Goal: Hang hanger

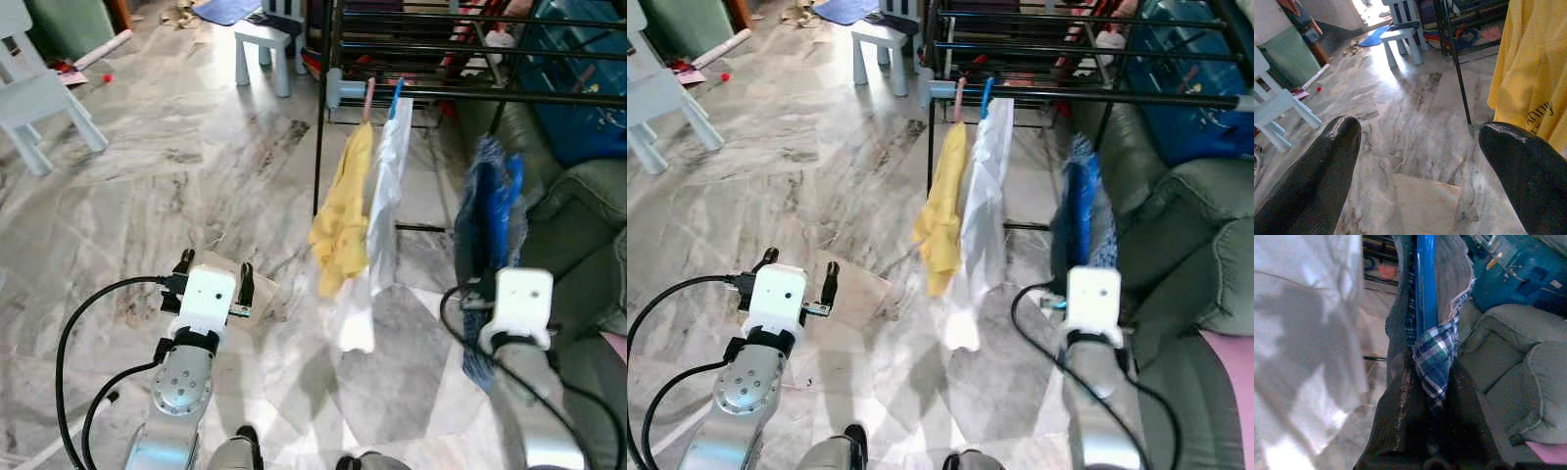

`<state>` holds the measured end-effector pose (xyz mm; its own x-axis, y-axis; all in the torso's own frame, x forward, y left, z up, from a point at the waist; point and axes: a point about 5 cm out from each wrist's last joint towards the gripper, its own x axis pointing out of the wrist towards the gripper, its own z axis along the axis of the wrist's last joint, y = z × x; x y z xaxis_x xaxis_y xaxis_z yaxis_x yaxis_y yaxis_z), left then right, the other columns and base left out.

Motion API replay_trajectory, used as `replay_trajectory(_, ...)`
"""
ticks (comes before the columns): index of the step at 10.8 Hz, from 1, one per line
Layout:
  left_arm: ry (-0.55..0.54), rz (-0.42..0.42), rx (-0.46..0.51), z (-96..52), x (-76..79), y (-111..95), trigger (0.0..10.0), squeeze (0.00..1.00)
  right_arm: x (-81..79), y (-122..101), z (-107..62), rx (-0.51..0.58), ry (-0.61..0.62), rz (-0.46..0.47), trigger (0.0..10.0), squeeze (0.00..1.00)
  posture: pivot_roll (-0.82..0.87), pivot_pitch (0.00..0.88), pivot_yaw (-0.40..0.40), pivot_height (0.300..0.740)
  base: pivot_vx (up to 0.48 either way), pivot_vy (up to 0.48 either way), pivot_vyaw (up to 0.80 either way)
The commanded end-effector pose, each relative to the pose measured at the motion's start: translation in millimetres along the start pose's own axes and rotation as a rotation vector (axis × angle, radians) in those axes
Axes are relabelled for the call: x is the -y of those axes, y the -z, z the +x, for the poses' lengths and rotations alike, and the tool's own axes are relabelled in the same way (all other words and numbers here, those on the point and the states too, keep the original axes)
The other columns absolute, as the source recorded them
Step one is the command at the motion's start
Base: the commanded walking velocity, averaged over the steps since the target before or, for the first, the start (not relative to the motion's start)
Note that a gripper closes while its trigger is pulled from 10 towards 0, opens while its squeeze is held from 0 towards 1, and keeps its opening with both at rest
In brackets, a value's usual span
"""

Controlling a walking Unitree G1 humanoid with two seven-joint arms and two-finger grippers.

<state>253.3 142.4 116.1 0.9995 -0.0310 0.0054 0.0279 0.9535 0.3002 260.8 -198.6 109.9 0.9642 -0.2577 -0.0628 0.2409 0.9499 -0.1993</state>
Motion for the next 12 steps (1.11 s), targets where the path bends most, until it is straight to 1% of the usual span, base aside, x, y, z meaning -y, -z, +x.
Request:
replay_trajectory(1,0.016,-0.006,-0.017,-2.2,3.2,2.0,10.0,0.0,-3.7,-3.2,-5.5,0.007,-0.017,0.004,10.0,0.0,-0.03,0.236,-0.03,0.74,-0.274,0.0,0.0)
replay_trajectory(3,0.019,-0.009,-0.022,-3.0,5.9,2.1,10.0,0.0,-7.1,-4.3,-5.3,0.002,-0.034,0.009,10.0,0.0,-0.03,0.244,-0.036,0.74,-0.272,0.0,0.0)
replay_trajectory(7,0.013,-0.009,-0.033,-3.5,5.8,3.2,10.0,0.0,-9.0,-3.7,-5.6,-0.012,-0.05,0.013,10.0,0.0,-0.03,0.25,-0.04,0.74,-0.253,0.0,0.0)
replay_trajectory(10,0.009,-0.005,-0.036,-3.1,6.0,3.2,10.0,0.0,-16.6,-7.5,-4.7,-0.002,-0.091,0.053,10.0,0.0,-0.03,0.255,-0.04,0.74,-0.254,0.0,0.0)
replay_trajectory(12,0.002,-0.007,-0.032,-0.7,5.9,1.5,10.0,0.0,-21.8,-8.7,-4.6,-0.002,-0.116,0.063,10.0,0.0,-0.04,0.261,-0.04,0.74,-0.249,0.0,0.0)
